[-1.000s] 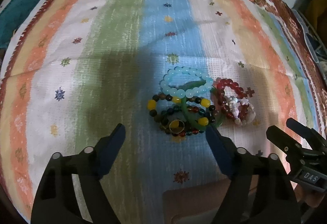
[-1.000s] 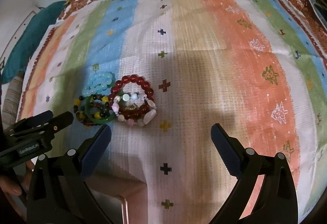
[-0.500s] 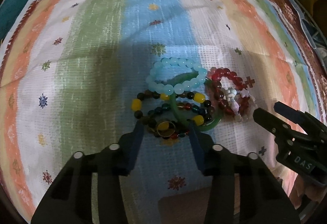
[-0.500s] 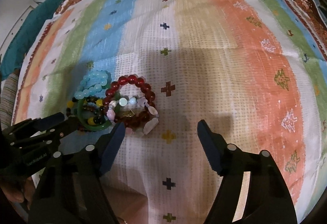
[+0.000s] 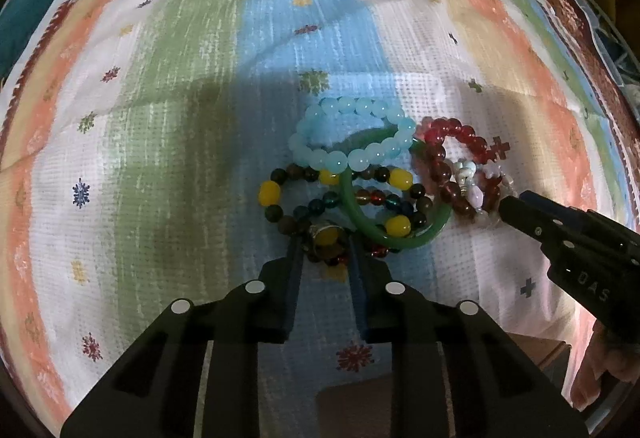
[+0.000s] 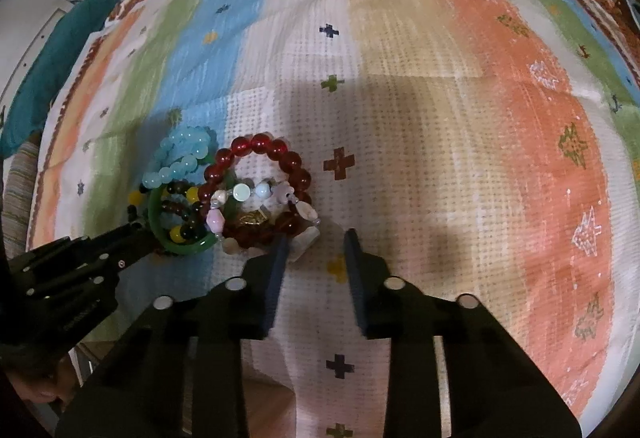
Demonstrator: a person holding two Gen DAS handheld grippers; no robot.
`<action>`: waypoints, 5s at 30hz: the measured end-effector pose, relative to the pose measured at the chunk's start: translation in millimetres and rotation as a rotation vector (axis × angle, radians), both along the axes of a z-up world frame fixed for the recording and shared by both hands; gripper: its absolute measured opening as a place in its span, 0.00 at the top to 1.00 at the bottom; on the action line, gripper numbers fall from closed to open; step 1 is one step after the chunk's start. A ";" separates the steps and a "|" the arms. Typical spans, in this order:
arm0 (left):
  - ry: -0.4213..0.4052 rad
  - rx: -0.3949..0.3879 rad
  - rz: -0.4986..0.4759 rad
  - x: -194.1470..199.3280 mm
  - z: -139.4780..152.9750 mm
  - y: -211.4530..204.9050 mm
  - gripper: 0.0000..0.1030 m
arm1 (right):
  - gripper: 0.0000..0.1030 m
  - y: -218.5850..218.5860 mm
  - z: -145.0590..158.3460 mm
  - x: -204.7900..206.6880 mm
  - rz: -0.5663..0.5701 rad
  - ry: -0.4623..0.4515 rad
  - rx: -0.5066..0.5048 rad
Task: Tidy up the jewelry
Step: 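Grasp the white bead bracelet with the right gripper while the left gripper grasps the small metal ring, then carry both items over the silver tin and open both grippers to drop them, then move both open grippers back to the bracelet pile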
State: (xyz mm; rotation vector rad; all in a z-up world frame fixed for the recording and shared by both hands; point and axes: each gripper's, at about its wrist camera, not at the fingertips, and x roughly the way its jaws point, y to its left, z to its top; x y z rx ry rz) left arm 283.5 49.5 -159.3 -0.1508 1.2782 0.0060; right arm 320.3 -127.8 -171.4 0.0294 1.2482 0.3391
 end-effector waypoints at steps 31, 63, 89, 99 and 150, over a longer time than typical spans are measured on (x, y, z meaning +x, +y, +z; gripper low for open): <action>-0.064 -0.001 0.014 -11.6 31.4 1.4 0.81 | 0.91 1.9 46.4 -21.4 0.060 -0.123 -0.036; -0.218 0.059 -0.030 -76.8 102.1 -18.3 0.81 | 0.91 7.0 118.4 -100.8 0.123 -0.308 0.007; -0.318 0.014 -0.041 -133.2 136.4 -25.4 0.81 | 0.91 10.5 147.3 -161.7 0.196 -0.390 0.057; -0.337 0.003 -0.044 -148.8 141.5 -26.3 0.81 | 0.91 6.7 145.8 -182.5 0.220 -0.376 0.082; -0.270 0.058 0.156 -67.1 95.6 19.8 0.31 | 0.29 -2.9 104.5 -96.3 0.084 -0.278 -0.002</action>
